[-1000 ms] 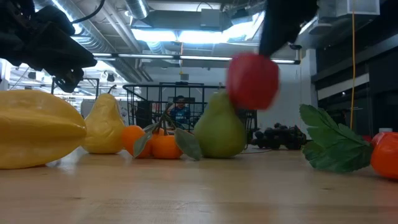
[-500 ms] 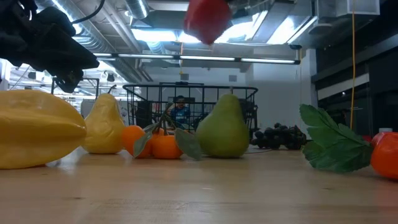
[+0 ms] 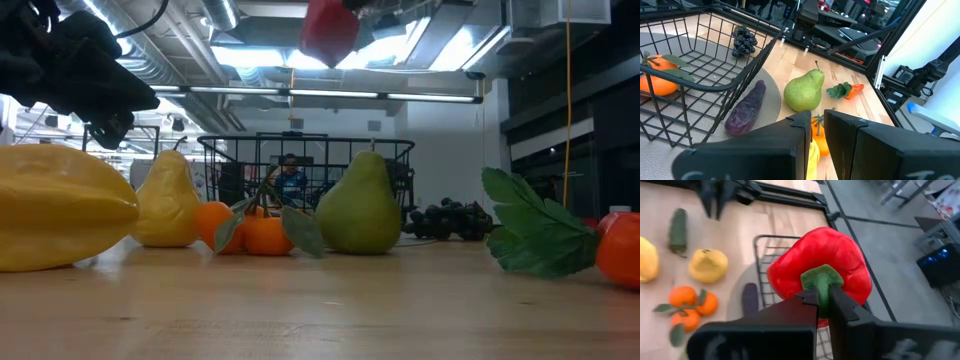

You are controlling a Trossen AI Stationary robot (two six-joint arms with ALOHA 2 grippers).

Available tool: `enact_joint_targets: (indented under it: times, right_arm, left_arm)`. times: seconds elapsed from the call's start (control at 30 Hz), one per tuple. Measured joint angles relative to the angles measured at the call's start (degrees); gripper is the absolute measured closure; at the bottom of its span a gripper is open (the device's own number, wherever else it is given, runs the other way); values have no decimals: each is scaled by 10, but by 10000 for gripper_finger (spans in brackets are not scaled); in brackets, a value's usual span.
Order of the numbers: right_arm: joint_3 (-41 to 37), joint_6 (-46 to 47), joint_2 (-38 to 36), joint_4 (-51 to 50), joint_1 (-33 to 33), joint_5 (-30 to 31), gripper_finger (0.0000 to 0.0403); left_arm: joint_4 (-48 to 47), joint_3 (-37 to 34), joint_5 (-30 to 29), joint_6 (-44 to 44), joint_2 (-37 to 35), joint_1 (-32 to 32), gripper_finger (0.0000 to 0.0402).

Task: Build produce basket
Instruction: Put the red bell pepper into the wire organizer

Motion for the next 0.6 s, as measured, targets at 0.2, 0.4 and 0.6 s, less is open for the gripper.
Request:
enact_joint_targets:
  times: [0.2,0.4,0.6]
  right_arm:
    - [42,12,-1,-78,-32,-3,397]
    - [45,77,-1,-145,-61,-87,390]
    - [27,84,0,-162,-74,-132,376]
  left_arm:
    - [0,0,0,0,0,0,360]
    - [0,0,0,0,0,0,360]
    - [0,0,0,0,0,0,360]
